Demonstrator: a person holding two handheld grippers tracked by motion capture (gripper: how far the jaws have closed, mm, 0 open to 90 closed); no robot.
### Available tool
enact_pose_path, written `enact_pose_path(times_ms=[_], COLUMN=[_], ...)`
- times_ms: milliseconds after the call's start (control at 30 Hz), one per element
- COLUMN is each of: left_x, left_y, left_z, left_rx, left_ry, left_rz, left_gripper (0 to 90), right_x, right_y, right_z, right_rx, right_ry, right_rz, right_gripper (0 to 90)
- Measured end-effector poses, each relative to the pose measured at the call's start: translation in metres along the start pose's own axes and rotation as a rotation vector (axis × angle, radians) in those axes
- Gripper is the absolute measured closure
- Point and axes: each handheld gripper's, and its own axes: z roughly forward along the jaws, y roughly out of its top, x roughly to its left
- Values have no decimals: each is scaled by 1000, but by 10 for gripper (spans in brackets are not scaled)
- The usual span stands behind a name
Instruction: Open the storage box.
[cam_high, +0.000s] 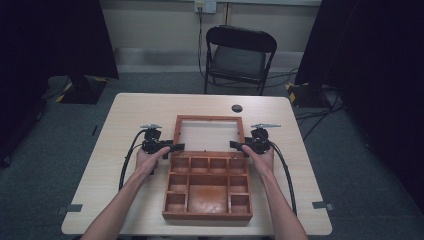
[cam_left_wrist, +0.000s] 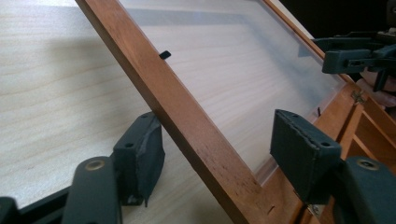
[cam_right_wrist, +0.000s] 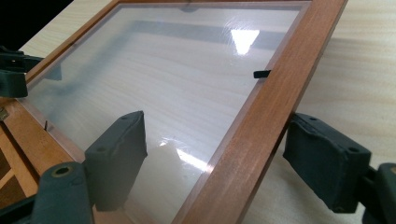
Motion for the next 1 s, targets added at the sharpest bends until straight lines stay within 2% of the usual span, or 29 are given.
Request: enact_pose_path(times_ms=[67, 233, 467, 633, 767, 833, 1000], left_x=[0, 4, 2, 3, 3, 2, -1], left_y=[0, -4, -3, 0, 2, 1, 0], left_z=[0, 1, 1, -5, -13, -18, -30], left_rx=[6, 1, 5, -35, -32, -32, -33], left_ry=[8, -17, -5, -3, 3, 27, 27], left_rz=[-1, -29, -25, -46, -25, -11, 7], left_gripper=[313, 300, 274, 258, 235, 230, 227], right_x=[-2, -6, -7, -8, -8, -7, -3], right_y=[-1, -3, -2, -3, -4, -4, -4], right_z=[1, 3, -1, -9, -16, -22, -37], right_rx=[11, 34, 34, 12, -9, -15, -23], right_ry=[8, 28, -1, -13, -20, -21, -23], right_rz=[18, 62, 47, 45, 47, 38, 9], right_gripper=[201, 198, 194, 198, 198, 199, 196])
